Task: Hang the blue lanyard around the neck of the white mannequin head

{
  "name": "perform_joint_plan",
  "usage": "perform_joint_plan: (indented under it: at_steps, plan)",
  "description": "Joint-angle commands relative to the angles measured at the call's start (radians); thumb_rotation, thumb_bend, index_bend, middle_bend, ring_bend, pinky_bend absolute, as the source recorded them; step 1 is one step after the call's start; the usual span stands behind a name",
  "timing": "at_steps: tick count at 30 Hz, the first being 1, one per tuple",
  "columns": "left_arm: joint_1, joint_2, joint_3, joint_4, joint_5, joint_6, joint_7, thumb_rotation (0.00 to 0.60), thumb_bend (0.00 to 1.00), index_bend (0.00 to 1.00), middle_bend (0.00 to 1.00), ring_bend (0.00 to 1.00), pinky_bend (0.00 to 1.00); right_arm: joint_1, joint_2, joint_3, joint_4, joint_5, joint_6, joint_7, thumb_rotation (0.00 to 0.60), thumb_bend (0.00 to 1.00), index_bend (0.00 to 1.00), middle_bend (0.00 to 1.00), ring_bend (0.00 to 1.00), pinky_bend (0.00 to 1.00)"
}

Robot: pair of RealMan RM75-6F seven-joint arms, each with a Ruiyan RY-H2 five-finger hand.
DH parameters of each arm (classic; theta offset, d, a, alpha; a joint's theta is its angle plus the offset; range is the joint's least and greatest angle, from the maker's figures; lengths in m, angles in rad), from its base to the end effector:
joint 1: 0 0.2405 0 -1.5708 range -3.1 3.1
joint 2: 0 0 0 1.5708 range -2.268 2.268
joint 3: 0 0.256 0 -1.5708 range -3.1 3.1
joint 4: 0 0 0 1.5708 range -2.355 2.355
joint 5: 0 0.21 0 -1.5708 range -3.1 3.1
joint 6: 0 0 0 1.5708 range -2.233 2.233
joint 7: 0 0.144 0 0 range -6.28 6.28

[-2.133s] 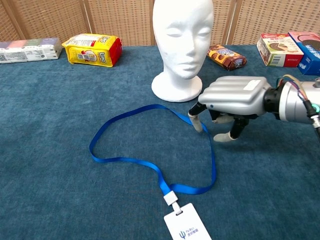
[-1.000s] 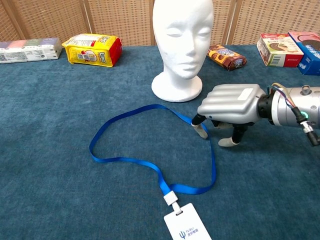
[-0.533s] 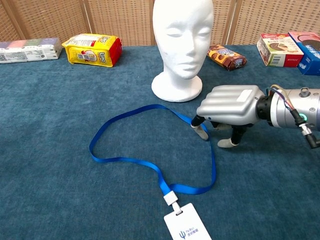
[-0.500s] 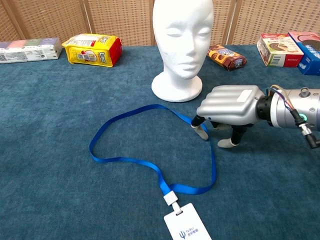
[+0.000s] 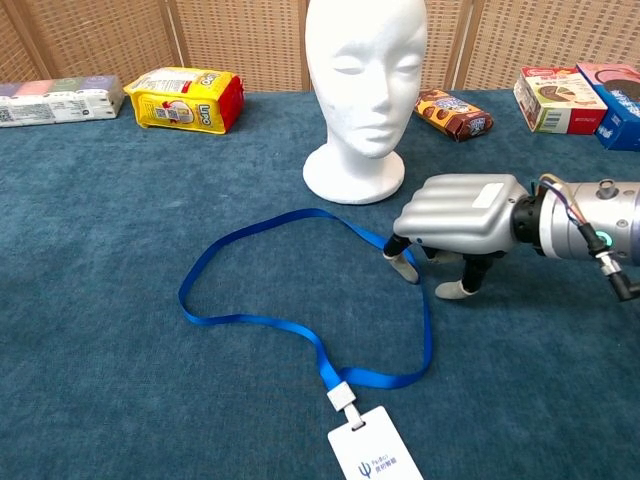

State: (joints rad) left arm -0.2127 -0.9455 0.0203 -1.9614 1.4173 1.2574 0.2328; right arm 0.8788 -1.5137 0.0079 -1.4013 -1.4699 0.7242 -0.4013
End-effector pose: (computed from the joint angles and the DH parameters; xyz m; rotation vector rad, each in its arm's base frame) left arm -0.2546 0.1884 0.1456 -1.6308 -1.0186 -0.7342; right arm -0.1396 -0.3211 -0.0517 2.4344 -0.3756 0.6499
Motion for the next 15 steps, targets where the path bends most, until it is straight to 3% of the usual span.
perform_joint_plan:
  at_steps: [1,15]
  plan:
    - [0.002,-0.003,-0.002,0.001,0.001,0.007,-0.001,0.503,0.09,0.31,0.32,0.25,0.12,0.001,-0.003,-0.001,0.004,-0.001,0.002,-0.001,0.6,0.35,0.48,1.0,1.0,1.0]
    - [0.001,-0.002,0.0,0.001,0.004,0.005,-0.006,0.505,0.09,0.31,0.32,0.25,0.12,0.001,-0.015,-0.005,0.018,0.003,0.007,0.005,0.6,0.36,0.5,1.0,1.0,1.0]
